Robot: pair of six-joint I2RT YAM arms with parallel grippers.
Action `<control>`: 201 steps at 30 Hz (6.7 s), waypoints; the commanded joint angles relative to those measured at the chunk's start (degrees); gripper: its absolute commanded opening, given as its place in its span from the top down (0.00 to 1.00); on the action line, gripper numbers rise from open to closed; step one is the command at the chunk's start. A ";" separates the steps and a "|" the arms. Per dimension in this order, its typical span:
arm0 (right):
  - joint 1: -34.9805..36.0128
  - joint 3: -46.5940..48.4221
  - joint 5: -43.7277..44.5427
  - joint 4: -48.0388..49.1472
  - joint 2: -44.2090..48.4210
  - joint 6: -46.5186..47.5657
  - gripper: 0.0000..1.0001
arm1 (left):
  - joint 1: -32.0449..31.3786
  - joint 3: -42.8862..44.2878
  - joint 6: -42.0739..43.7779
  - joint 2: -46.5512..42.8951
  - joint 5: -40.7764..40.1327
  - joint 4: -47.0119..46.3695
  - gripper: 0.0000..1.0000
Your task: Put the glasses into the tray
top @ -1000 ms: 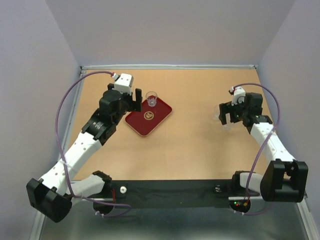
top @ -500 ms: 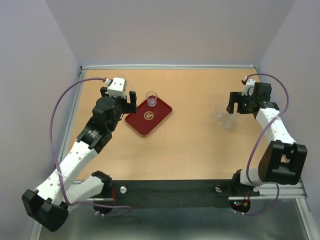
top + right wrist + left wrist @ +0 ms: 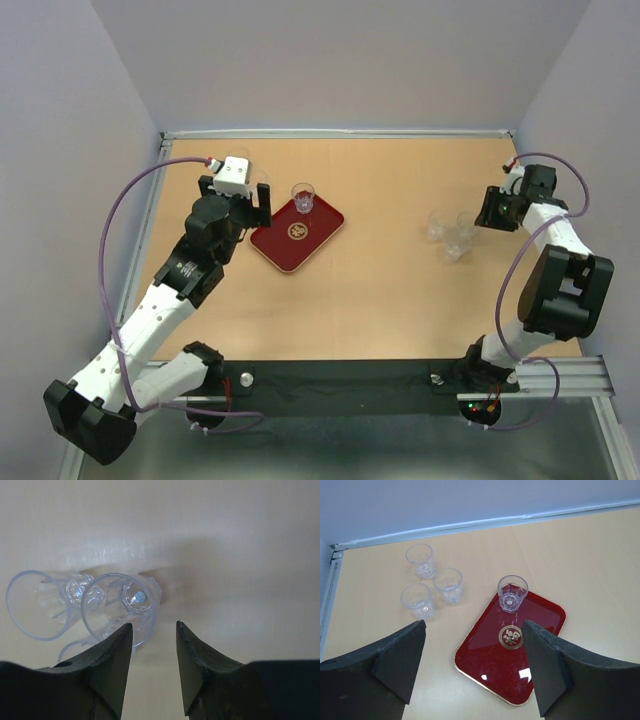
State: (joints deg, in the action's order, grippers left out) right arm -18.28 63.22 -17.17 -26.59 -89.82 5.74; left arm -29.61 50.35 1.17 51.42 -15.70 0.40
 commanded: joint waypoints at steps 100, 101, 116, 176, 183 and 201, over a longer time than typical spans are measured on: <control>47.46 36.36 -5.78 10.07 -28.82 5.78 0.99 | 0.16 -2.80 2.87 -3.96 -6.27 -5.41 0.12; 47.72 37.05 -5.07 10.07 -29.70 5.86 0.99 | 0.16 -2.80 2.87 -3.96 -6.36 -5.33 0.12; 49.40 39.87 -2.26 9.63 -33.14 6.48 0.93 | 0.16 -2.71 2.96 -4.05 -6.27 -5.41 0.12; 19.87 -11.44 -11.73 22.63 23.20 5.70 0.12 | 4.28 -5.96 2.61 -0.62 -4.80 -8.67 0.12; 16.00 -14.18 -14.30 25.09 24.87 3.49 0.12 | 16.85 -5.09 -4.59 1.66 9.27 -11.03 0.07; 15.73 -15.67 -14.56 26.06 28.91 3.23 0.12 | 38.13 -2.89 -28.06 21.85 35.48 -17.55 0.06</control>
State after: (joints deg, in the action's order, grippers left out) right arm -2.24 48.51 -30.81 -3.36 -62.52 9.15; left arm 6.72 45.34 -21.10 67.85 12.99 -14.79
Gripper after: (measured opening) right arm 0.882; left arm 0.942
